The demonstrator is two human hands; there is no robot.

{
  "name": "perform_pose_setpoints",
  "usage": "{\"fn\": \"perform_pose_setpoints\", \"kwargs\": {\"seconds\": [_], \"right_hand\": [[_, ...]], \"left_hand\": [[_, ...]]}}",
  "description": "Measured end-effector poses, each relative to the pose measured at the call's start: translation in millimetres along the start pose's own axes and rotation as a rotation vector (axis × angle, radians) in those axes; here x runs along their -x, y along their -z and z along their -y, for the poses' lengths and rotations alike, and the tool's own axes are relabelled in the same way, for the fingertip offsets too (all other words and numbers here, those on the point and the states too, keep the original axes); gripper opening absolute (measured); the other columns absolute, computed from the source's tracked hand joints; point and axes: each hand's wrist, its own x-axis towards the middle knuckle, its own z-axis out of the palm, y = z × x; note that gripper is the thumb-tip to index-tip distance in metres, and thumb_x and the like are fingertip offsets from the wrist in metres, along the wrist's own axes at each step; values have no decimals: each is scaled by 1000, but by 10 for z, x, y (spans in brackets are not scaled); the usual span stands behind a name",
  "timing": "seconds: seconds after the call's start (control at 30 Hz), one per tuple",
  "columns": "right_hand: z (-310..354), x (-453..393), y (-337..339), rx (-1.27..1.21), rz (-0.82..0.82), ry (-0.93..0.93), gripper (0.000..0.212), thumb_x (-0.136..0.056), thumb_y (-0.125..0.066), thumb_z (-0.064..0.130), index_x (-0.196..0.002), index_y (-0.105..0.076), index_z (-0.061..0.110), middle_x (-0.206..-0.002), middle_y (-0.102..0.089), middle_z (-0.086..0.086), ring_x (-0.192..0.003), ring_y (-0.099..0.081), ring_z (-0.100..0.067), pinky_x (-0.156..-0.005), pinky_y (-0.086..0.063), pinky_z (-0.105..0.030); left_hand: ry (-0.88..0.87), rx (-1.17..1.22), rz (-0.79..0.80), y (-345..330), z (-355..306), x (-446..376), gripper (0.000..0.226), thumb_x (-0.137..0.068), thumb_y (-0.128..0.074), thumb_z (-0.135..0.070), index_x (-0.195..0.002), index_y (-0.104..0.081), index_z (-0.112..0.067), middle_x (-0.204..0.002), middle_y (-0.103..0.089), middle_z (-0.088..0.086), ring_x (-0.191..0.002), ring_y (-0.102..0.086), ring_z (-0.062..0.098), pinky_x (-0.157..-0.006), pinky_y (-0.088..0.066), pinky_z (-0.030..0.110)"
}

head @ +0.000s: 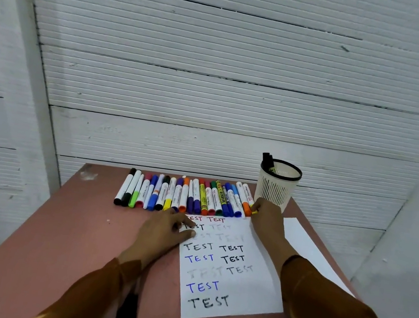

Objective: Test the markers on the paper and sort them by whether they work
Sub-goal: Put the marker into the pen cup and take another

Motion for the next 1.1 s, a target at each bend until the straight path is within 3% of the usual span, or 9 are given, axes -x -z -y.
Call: {"fn": "perform_pose_setpoints", "kwargs": {"seconds": [0.27, 0.37, 0.47, 0.57, 0.67, 0.73, 0.83, 0.97, 1.1], "right_hand": [[-9, 5, 99, -446, -167, -265, 25, -78, -60, 0, -64, -44, 13, -71, -55, -9, -78, -56, -27, -63, -43, -31], [11, 169, 154, -628, -198, -342, 26, -77, -68, 5, -67, -45, 12, -67, -53, -5, -74, -58, -26, -67, -49, -35], [32, 332, 207, -839, -198, -431, 16, -81, -65, 2, -81, -50, 7, -75, -55, -7, -65, -57, -22, -62, -48, -31], [132, 501, 197, -1147, -30, -461, 9, -86, -58, -1, -91, -52, 2, -72, -54, -10, -52, -55, -14, -54, -48, -22], [313, 694, 138, -1359, 172, -438, 11, -90, -51, -5, -100, -50, -4, -73, -53, -14, -57, -54, -17, -48, -52, -19], [437, 844, 117, -1392, 311, -409, 5, -90, -47, -7, -93, -51, -5, -79, -54, -18, -64, -54, -20, -52, -55, -20], [499, 992, 130, -1223, 510, -246, 10, -92, -49, -1, -95, -58, 0, -89, -63, -14, -76, -61, -21, -67, -57, -23], [393, 974, 265, -1101, 471, -121, 9, -91, -51, 3, -99, -51, 8, -94, -60, -10, -93, -60, -23, -77, -51, -31], [337, 923, 409, -1214, 481, 18, 27, -91, -55, 18, -117, -57, 11, -96, -67, -2, -87, -62, -11, -73, -45, -27]], "left_hand": [[26, 75, 3, 15, -11, 3, 23, -84, -59, -47, -103, -67, -35, -90, -55, -8, -81, -53, 6, -68, -44, 21], [96, 211, -1, 35, -28, 20, 25, -87, -57, -45, -103, -67, -29, -96, -59, -10, -86, -56, 6, -73, -47, 24], [174, 404, 25, 131, -49, 16, 28, -89, -56, -41, -93, -69, -16, -78, -61, -7, -71, -54, 7, -60, -40, 16], [275, 701, 14, 289, -184, -9, 26, -92, -54, -34, -88, -68, -12, -77, -61, 0, -69, -54, 11, -58, -40, 16], [190, 763, -1, 300, -487, -56, 21, -91, -54, -37, -95, -64, -19, -95, -66, 1, -88, -60, 14, -74, -46, 23], [149, 768, 37, 230, -711, -58, 20, -93, -50, -38, -100, -59, -21, -102, -65, 3, -95, -61, 15, -85, -49, 30], [157, 947, -11, 149, -928, 10, 16, -97, -43, -26, -103, -53, -15, -86, -62, 1, -82, -60, 15, -79, -51, 29], [-65, 582, -31, 149, -986, 117, 24, -99, -37, -28, -117, -45, -15, -75, -50, -5, -65, -48, 9, -67, -49, 34], [-237, 241, 1, 134, -1035, 227, 31, -99, -41, -26, -130, -43, -24, -58, -45, -8, -43, -43, 1, -43, -31, 15]]}}
